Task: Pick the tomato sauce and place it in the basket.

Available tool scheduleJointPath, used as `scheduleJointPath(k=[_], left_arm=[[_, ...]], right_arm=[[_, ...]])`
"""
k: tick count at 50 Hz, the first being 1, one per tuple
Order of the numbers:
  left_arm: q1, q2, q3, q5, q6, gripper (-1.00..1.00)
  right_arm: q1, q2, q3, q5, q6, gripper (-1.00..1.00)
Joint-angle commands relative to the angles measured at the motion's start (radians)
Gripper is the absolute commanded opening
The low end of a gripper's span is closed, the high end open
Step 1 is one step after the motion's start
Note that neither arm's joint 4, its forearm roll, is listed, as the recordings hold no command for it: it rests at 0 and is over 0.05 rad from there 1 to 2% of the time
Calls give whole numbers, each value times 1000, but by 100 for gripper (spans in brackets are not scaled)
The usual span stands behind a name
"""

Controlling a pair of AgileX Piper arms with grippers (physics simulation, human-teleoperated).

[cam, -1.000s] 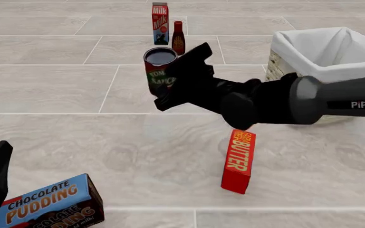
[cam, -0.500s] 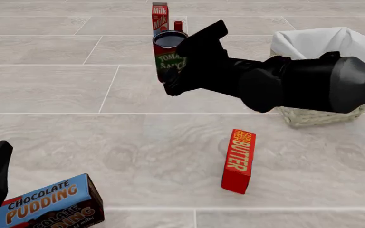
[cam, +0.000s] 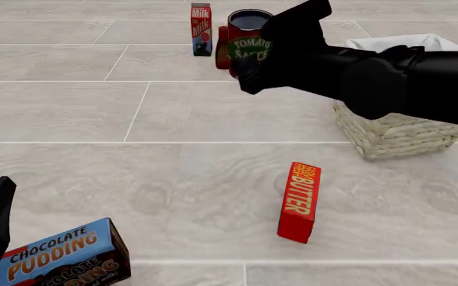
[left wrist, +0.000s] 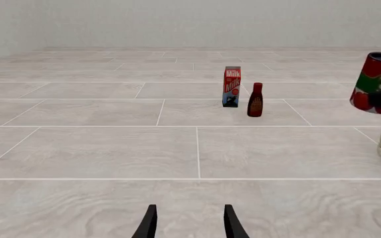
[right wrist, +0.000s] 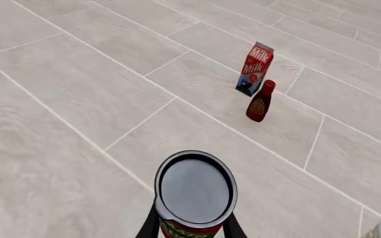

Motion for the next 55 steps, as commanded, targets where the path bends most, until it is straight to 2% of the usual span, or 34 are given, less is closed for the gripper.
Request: scheduleJointPath(k=[1,15,36,55], left_arm=[[0,0,0,0,0,100],[0,0,0,0,0,100],[0,0,0,0,0,100],[0,0,0,0,0,100]], right_arm=[[-44,-41,17,3,11,-100],[-110,-97,43,1,-17,-100],[-200,-177,53,20,-6,-100],[-246,-231,33,61,-15,-100]])
